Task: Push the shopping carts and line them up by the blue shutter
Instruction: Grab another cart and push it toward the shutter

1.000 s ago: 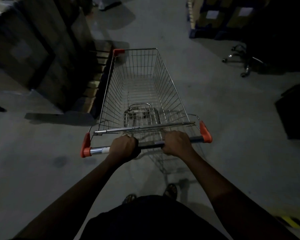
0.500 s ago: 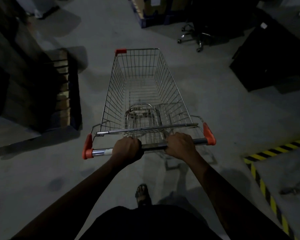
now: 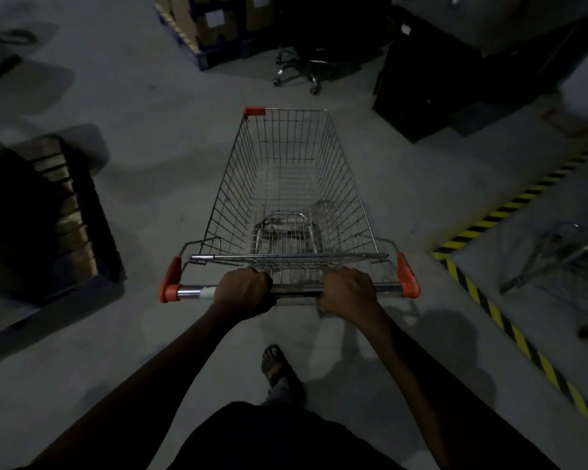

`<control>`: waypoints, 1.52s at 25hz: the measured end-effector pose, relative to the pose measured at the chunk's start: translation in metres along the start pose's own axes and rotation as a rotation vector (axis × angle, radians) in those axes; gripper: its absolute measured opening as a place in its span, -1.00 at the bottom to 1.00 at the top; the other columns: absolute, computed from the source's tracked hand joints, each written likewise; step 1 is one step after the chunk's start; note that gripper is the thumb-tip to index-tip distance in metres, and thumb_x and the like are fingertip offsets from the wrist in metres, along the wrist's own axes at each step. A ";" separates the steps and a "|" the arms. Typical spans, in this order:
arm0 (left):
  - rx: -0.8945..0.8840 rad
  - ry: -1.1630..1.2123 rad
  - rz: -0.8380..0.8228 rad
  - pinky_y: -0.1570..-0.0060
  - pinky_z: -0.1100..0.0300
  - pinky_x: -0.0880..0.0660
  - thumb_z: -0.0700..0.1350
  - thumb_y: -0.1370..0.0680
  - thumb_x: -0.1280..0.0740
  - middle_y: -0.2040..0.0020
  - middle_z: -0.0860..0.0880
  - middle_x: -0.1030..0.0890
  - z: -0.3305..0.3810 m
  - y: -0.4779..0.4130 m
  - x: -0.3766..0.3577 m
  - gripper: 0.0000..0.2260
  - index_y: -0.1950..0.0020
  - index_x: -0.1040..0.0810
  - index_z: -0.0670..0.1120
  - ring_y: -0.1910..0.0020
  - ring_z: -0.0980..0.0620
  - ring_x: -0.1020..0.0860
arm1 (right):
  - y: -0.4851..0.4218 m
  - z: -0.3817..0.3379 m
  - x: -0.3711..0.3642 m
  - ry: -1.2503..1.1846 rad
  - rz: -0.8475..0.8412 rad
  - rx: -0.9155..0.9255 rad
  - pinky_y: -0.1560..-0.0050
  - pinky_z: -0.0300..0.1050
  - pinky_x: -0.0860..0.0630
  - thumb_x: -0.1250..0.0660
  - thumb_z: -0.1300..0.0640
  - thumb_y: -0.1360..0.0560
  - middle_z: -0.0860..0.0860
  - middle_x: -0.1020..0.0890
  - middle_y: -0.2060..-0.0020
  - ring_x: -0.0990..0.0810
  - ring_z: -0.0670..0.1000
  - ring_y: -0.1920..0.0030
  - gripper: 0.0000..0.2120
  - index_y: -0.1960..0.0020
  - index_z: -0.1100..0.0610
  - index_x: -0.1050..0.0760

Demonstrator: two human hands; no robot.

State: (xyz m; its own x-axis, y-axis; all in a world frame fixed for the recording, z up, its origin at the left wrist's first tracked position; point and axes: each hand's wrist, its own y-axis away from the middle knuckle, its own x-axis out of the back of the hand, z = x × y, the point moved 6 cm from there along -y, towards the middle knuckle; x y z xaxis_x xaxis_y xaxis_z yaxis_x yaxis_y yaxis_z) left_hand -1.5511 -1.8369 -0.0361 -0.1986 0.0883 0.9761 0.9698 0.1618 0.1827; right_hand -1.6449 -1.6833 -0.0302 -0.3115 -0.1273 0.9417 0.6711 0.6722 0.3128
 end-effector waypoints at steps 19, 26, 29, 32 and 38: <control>-0.608 -0.112 0.068 0.46 0.20 -0.44 0.18 -0.25 -0.43 0.44 -0.08 -0.56 0.177 0.122 -0.013 -0.70 0.35 -0.56 -0.05 0.47 -0.13 -0.57 | 0.291 0.020 -0.105 -0.149 0.159 -0.664 0.06 -0.11 -0.51 -0.36 -0.23 -0.37 0.01 -0.67 0.08 -0.64 0.09 0.02 -0.66 0.05 0.01 -0.61; -0.876 -0.148 0.023 0.16 0.14 -0.48 0.14 -0.44 -0.26 0.09 -0.06 -0.64 0.227 0.181 -0.009 -0.72 0.05 -0.59 -0.02 0.11 -0.08 -0.61 | 0.379 -0.019 -0.148 -0.102 0.126 -0.915 0.35 -0.17 -0.41 -0.43 -0.25 -0.32 0.04 -0.62 0.39 -0.62 0.10 0.37 -0.63 0.31 0.07 -0.56; -0.969 -0.162 0.030 0.13 0.14 -0.47 0.13 -0.45 -0.26 0.06 -0.05 -0.64 0.254 0.212 -0.005 -0.74 0.04 -0.59 -0.02 0.07 -0.08 -0.61 | 0.423 -0.028 -0.164 -0.071 0.140 -1.020 0.46 -0.20 -0.39 -0.50 -0.26 -0.22 0.02 -0.56 0.49 -0.55 0.06 0.51 -0.59 0.39 0.07 -0.51; -1.080 -0.180 0.025 0.13 0.14 -0.47 0.12 -0.46 -0.27 0.05 -0.04 -0.63 0.290 0.245 -0.004 -0.74 0.03 -0.60 -0.02 0.05 -0.06 -0.60 | 0.470 -0.037 -0.175 -0.156 0.068 -1.094 0.31 -0.13 -0.45 -0.37 -0.29 -0.40 0.05 -0.64 0.25 -0.63 0.08 0.26 -0.59 0.14 0.07 -0.57; -1.213 -0.246 -0.015 0.09 0.11 -0.49 0.09 -0.40 -0.31 0.03 -0.06 -0.65 0.380 0.293 -0.005 -0.73 0.02 -0.60 -0.03 0.03 -0.10 -0.61 | 0.565 -0.029 -0.201 -0.240 0.143 -1.267 0.09 -0.07 -0.50 -0.22 -0.19 -0.52 0.05 -0.63 0.03 -0.62 0.12 0.04 -0.65 -0.05 0.06 -0.54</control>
State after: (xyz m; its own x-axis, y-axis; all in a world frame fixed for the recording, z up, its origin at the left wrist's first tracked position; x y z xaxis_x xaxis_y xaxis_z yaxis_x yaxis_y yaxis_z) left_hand -1.3197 -1.4166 -0.0321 -0.1048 0.2979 0.9488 0.4456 -0.8389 0.3126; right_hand -1.1840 -1.2988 -0.0389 -0.2080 0.1096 0.9720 0.8326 -0.5017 0.2348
